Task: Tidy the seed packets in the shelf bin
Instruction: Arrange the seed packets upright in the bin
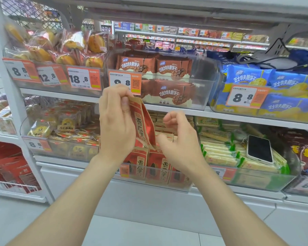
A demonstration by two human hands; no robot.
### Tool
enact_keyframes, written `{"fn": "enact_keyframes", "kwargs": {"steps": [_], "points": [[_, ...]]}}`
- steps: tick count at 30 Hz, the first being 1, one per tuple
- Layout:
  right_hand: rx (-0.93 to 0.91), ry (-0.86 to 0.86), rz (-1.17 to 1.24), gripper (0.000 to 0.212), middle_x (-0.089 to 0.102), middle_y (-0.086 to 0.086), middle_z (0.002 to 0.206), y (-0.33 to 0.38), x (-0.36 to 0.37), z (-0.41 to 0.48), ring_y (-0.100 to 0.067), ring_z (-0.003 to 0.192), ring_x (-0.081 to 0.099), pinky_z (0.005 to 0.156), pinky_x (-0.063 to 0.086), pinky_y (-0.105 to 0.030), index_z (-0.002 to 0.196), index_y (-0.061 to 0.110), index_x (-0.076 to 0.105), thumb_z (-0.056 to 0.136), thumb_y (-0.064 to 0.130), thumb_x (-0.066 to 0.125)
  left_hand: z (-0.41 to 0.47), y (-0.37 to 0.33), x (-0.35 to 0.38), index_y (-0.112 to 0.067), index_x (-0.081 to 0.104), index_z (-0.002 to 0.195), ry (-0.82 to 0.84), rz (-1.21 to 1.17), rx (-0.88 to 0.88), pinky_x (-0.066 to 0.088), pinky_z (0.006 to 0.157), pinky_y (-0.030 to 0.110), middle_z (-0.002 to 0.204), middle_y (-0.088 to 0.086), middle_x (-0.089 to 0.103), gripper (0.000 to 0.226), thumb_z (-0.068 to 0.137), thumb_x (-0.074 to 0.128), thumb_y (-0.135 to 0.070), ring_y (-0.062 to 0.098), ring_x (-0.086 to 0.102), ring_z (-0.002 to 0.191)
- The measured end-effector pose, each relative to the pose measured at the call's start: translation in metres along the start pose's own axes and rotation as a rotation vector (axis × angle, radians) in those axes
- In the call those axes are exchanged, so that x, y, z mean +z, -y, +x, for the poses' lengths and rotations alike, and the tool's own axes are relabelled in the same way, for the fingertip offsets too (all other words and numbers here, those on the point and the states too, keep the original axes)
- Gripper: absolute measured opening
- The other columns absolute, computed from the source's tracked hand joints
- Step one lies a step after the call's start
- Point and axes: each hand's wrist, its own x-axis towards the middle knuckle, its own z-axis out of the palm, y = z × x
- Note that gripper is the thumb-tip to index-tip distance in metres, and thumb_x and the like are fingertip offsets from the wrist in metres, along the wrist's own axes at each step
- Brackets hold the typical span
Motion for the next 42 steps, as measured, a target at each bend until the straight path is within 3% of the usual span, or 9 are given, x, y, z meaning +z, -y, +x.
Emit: {"fn": "enact_keyframes", "kwargs": {"steps": [3,7,12,15,19,24,34,39,42], "points": [[-0.104,0.063,0.205,0.013,0.068,0.008,0.105,0.009,-0.005,-0.007,-0.014,0.1,0.067,0.088,0.055,-0.036,0.109,0.023,0.059,0.101,0.033,0.055,-0.003,-0.018,0.005,0.0,0.058,0.11,-0.013,-0.115,-0.076,0.045,0.089,0.031,0.106,0.011,0.061,0.021,0.115,0.037,-0.003,0.025,0.058,0.097],[-0.037,0.122,0.336,0.035,0.07,-0.004,0.102,0.009,-0.005,-0.013,-0.028,0.089,0.069,0.078,0.059,-0.055,0.112,0.024,0.059,0.102,0.057,0.052,-0.01,-0.031,0.015,-0.012,0.06,0.108,0.156,-0.302,-0.291,0.048,0.08,0.032,0.094,-0.006,0.063,0.02,0.116,0.042,-0.013,0.012,0.06,0.086],[0.085,0.02,0.427,0.04,0.072,-0.001,0.096,0.014,-0.009,-0.016,-0.022,0.087,0.066,0.079,0.055,-0.049,0.107,0.033,0.06,0.095,0.07,0.053,-0.023,-0.048,0.022,-0.025,0.064,0.12,0.23,-0.479,-0.531,0.057,0.097,0.047,0.117,-0.007,0.072,0.016,0.11,0.059,-0.037,0.016,0.07,0.106],[0.213,-0.049,0.519,0.028,0.07,0.0,0.091,0.017,-0.018,-0.018,-0.02,0.087,0.064,0.084,0.054,-0.051,0.095,0.03,0.061,0.094,0.058,0.058,-0.031,-0.058,0.024,-0.024,0.074,0.108,0.361,-0.551,-0.621,0.06,0.097,0.057,0.115,0.002,0.076,0.03,0.104,0.061,-0.051,0.023,0.074,0.107],[0.36,-0.049,0.637,0.017,0.068,0.002,0.088,0.014,-0.03,-0.026,-0.015,0.084,0.064,0.078,0.051,-0.038,0.096,0.021,0.064,0.1,0.038,0.063,-0.036,-0.069,0.023,-0.018,0.072,0.1,0.489,-0.525,-0.558,0.06,0.087,0.048,0.098,0.002,0.076,0.034,0.111,0.054,-0.045,0.021,0.073,0.094],[0.512,0.021,0.78,0.02,0.064,0.001,0.081,0.014,-0.03,-0.044,-0.019,0.074,0.059,0.062,0.047,-0.033,0.095,0.027,0.063,0.109,0.037,0.055,-0.047,-0.075,0.02,-0.013,0.053,0.088,0.516,-0.21,-0.289,0.035,0.065,0.027,0.075,-0.004,0.054,0.036,0.118,0.038,-0.027,0.013,0.052,0.071],[0.523,0.035,0.913,0.026,0.072,-0.002,0.084,0.012,-0.026,-0.048,-0.014,0.067,0.064,0.058,0.053,-0.027,0.121,0.01,0.069,0.109,0.032,0.059,-0.05,-0.062,0.02,-0.021,0.059,0.086,0.515,-0.27,-0.355,0.037,0.062,0.014,0.075,-0.016,0.06,0.036,0.117,0.043,-0.025,0.003,0.053,0.069],[0.393,0.153,0.597,0.027,0.075,-0.009,0.12,0.006,-0.03,-0.043,-0.022,0.098,0.077,0.082,0.063,-0.036,0.121,0.02,0.066,0.098,0.026,0.078,-0.045,-0.047,0.013,-0.018,0.063,0.091,0.396,-0.294,-0.456,0.051,0.074,0.037,0.084,-0.008,0.067,0.038,0.117,0.04,-0.033,0.013,0.061,0.079],[0.422,0.307,0.486,0.042,0.076,-0.007,0.121,0.006,-0.033,-0.047,-0.019,0.096,0.079,0.071,0.063,-0.031,0.125,0.03,0.062,0.091,0.023,0.086,-0.041,-0.04,0.009,-0.016,0.064,0.101,0.308,-0.295,-0.586,0.054,0.088,0.063,0.097,0.007,0.071,0.046,0.112,0.034,-0.049,0.032,0.067,0.096]]}}
